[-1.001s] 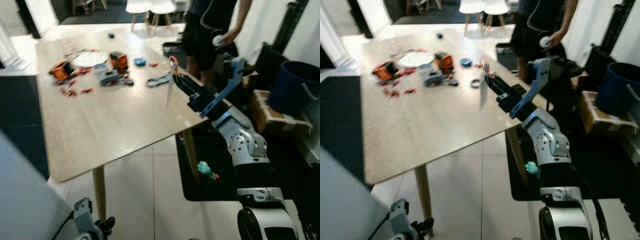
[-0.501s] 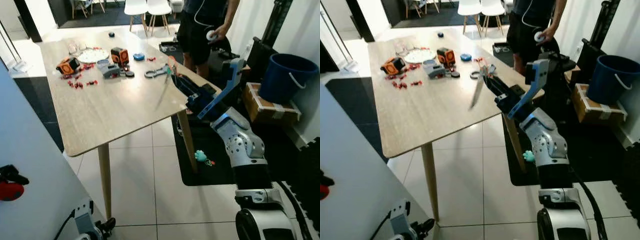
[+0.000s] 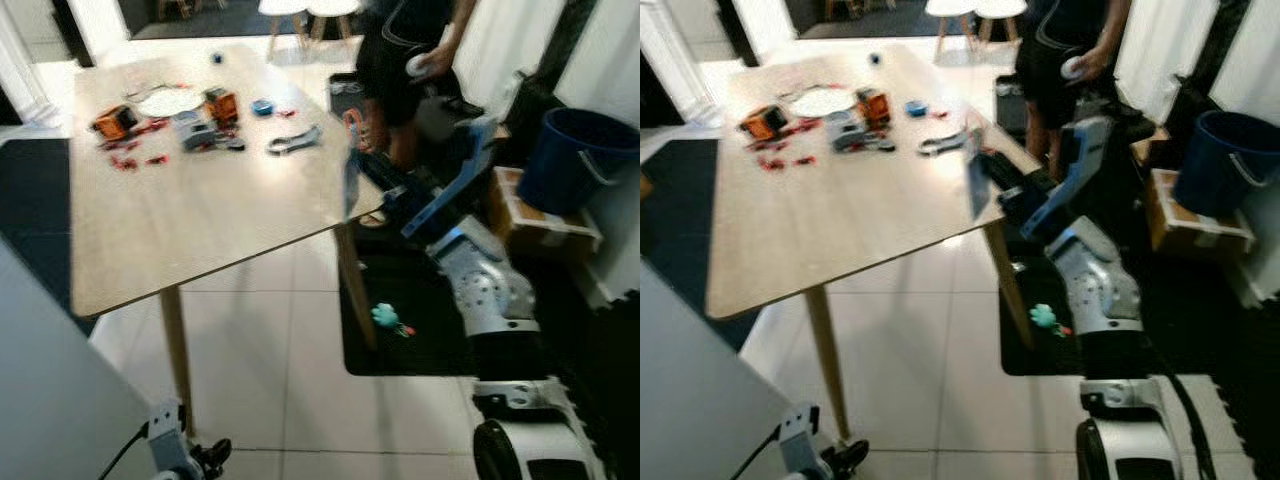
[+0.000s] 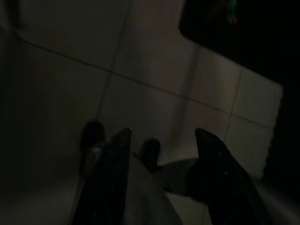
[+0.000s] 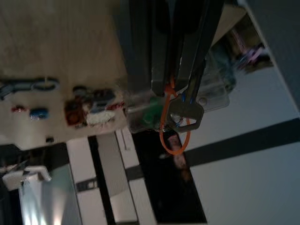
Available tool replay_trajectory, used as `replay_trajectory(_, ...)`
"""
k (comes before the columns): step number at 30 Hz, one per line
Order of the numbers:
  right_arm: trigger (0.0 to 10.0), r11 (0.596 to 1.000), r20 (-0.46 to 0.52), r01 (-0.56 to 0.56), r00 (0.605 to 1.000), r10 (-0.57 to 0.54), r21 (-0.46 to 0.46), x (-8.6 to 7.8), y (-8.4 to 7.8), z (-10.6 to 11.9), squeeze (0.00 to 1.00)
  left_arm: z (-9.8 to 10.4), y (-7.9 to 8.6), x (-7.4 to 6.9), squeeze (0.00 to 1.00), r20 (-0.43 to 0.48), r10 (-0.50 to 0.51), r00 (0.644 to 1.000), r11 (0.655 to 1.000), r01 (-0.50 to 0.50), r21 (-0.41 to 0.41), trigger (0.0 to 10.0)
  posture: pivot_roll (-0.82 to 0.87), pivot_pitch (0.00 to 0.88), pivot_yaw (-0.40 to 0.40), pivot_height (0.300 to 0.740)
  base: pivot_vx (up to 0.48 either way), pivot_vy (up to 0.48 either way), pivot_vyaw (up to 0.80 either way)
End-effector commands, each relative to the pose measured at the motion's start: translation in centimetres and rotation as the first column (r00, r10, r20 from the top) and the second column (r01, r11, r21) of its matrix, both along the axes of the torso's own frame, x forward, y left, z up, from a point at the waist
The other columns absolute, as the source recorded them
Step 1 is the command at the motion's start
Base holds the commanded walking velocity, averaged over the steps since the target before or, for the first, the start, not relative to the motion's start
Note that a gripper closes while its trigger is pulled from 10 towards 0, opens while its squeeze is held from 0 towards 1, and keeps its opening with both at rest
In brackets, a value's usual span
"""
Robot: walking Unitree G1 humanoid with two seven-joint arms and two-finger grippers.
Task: Hang keys on a hook
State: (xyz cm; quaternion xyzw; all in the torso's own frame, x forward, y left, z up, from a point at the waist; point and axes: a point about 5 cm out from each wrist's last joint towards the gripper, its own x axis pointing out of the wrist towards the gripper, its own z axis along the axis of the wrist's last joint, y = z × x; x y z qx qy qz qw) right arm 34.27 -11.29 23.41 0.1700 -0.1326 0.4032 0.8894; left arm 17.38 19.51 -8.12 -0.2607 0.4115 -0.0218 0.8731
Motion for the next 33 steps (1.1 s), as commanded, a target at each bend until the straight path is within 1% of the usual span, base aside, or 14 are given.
replay_trajectory(1,10.0,1.0,-0.002,0.009,1.0,-0.009,-0.009,-0.1,-0.4,-0.1,0.0,-0.2,0.0,-0.4,0.0,-0.015,-0.014,1.0,1.0,0.014,0.008,10.0,-0.1,0.0,0.076,0.74,0.0,-0.454,0.0)
replay_trajectory(7,10.0,1.0,-0.009,0.009,1.0,-0.009,-0.007,-0.2,-0.4,-0.4,0.0,-0.1,-0.1,-0.2,0.0,-0.015,-0.033,0.999,0.999,0.034,0.02,10.0,-0.1,0.0,0.076,0.74,0.0,-0.32,0.0)
replay_trajectory(8,10.0,1.0,-0.004,-0.003,1.0,0.003,0.007,-0.3,-0.4,-0.5,0.0,-0.1,0.0,-0.2,0.0,-0.018,-0.03,0.999,0.999,0.031,0.029,10.0,-0.11,0.0,0.08,0.74,0.0,0.0,0.0)
replay_trajectory(12,10.0,0.999,-0.001,-0.034,0.999,0.034,0.013,-0.8,-0.3,-0.8,0.0,-0.1,0.1,-0.2,0.0,-0.018,-0.025,1.0,0.999,0.026,0.036,10.0,-0.11,0.0,0.085,0.74,0.0,0.0,0.78)
replay_trajectory(17,10.0,0.999,-0.034,-0.04,0.999,0.04,-0.003,-1.0,-0.4,-2.2,0.0,-0.2,0.2,-0.4,0.0,-0.027,-0.028,0.999,0.998,0.03,0.05,10.0,-0.11,0.0,0.093,0.74,0.0,0.0,0.77)
replay_trajectory(18,10.0,0.999,-0.034,-0.04,0.999,0.04,-0.003,-1.0,-0.4,-2.2,0.0,-0.2,0.2,-0.4,0.0,-0.027,-0.028,0.999,0.998,0.03,0.05,10.0,-0.11,0.0,0.093,0.74,0.0,0.0,0.77)
replay_trajectory(20,10.0,0.999,-0.06,-0.047,0.997,0.046,-0.01,-1.2,-0.5,-3.1,0.0,-0.2,0.3,-0.5,0.0,-0.027,-0.025,0.999,0.998,0.027,0.055,10.0,-0.11,0.0,0.093,0.74,0.0,0.0,0.76)
replay_trajectory(25,10.0,0.997,-0.071,-0.07,0.995,0.068,-0.021,-1.5,-0.4,-3.6,0.0,-0.3,0.4,-0.6,0.0,-0.029,-0.027,0.999,0.998,0.029,0.058,10.0,-0.11,0.0,0.093,0.74,0.0,0.0,0.76)
replay_trajectory(27,10.0,0.992,-0.073,-0.113,0.991,0.109,-0.05,-1.9,-0.2,-3.9,0.0,-0.3,0.4,-0.6,0.0,-0.031,-0.029,0.999,0.998,0.031,0.06,10.0,-0.11,0.0,0.093,0.74,0.0,0.0,0.76)
replay_trajectory(28,10.0,0.992,-0.073,-0.113,0.991,0.109,-0.05,-1.9,-0.2,-3.9,0.0,-0.3,0.4,-0.6,0.0,-0.031,-0.029,0.999,0.998,0.031,0.06,10.0,-0.11,0.0,0.093,0.74,0.0,0.0,0.76)
replay_trajectory(29,10.0,0.985,-0.078,-0.156,0.986,0.15,-0.074,-2.3,0.1,-4.4,0.0,-0.3,0.4,-0.6,0.0,-0.034,-0.038,0.999,0.997,0.04,0.067,10.0,-0.11,0.0,0.093,0.74,0.0,0.0,0.76)
replay_trajectory(30,10.0,0.982,-0.083,-0.17,0.983,0.164,-0.08,-2.5,0.1,-4.6,0.0,-0.3,0.4,-0.6,0.0,-0.036,-0.041,0.999,0.997,0.044,0.069,10.0,-0.11,0.0,0.093,0.74,0.0,0.0,0.76)
replay_trajectory(33,10.0,0.978,-0.092,-0.185,0.98,0.177,-0.091,-2.7,0.2,-5.0,0.0,-0.4,0.3,-0.7,0.0,-0.04,-0.047,0.998,0.996,0.05,0.074,10.0,-0.12,0.0,0.095,0.74,0.0,0.0,0.76)
